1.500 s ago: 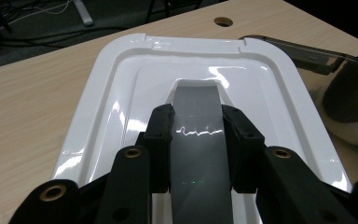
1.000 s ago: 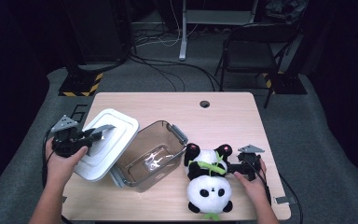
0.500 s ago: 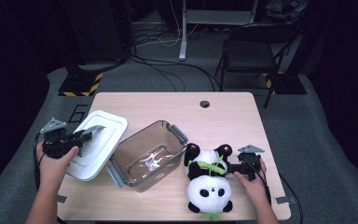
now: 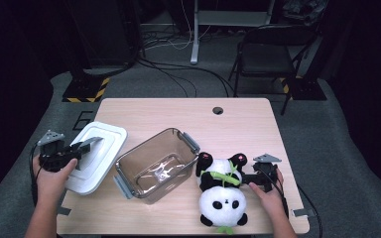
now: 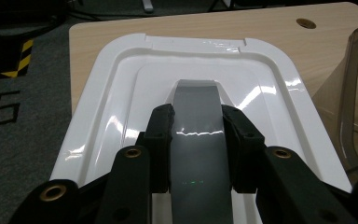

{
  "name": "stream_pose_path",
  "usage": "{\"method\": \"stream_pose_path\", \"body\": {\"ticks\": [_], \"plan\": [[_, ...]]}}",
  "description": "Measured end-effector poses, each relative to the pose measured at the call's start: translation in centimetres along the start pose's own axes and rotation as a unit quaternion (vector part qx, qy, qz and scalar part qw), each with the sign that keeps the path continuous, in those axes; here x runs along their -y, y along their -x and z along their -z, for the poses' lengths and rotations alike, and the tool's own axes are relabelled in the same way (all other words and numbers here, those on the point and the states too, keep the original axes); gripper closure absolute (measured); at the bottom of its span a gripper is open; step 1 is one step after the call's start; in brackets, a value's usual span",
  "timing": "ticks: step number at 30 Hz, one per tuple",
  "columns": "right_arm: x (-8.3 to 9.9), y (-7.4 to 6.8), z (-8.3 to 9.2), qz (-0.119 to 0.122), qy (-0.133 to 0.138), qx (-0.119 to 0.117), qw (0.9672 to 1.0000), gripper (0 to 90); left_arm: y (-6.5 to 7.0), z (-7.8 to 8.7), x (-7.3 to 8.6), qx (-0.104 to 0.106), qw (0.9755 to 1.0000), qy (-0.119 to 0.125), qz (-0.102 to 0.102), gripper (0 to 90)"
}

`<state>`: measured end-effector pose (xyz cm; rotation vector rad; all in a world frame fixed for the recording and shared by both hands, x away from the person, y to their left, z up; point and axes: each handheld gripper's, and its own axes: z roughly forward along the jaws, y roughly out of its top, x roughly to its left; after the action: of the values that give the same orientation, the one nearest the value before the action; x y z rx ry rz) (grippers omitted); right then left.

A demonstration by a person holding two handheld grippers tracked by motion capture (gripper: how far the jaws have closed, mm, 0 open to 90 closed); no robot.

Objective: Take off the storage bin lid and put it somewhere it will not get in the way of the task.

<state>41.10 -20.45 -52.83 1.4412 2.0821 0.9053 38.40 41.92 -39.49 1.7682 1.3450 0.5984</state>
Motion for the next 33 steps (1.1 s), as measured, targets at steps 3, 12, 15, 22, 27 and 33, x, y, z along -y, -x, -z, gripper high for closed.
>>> {"method": "stream_pose_path", "body": {"ticks": [3,12,15,22,27,33], "plan": [[0.0,0.0,0.0,0.000,0.000,0.000,1.0000,5.9,-0.2,-0.3,0.5,-0.003,1.0000,-0.001,0.004,66.2],[0.0,0.0,0.0,-0.001,0.000,0.002,1.0000,5.9,-0.1,-2.6,2.5,-0.003,0.9999,-0.013,0.005,66.2],[0.0,0.0,0.0,-0.001,0.000,0.002,1.0000,5.9,0.2,-3.3,3.2,-0.004,0.9999,-0.015,0.003,66.2],[0.0,0.0,0.0,-0.001,0.000,0.002,1.0000,5.9,0.9,-4.8,4.2,-0.011,0.9997,-0.021,-0.011,66.2],[0.0,0.0,0.0,-0.001,0.000,0.002,1.0000,5.9,0.8,-5.5,5.1,-0.008,0.9993,-0.031,-0.020,66.2],[0.0,0.0,0.0,-0.001,0.000,0.001,1.0000,5.8,0.6,-6.0,6.3,-0.016,0.9990,-0.034,-0.024,66.1]]}}
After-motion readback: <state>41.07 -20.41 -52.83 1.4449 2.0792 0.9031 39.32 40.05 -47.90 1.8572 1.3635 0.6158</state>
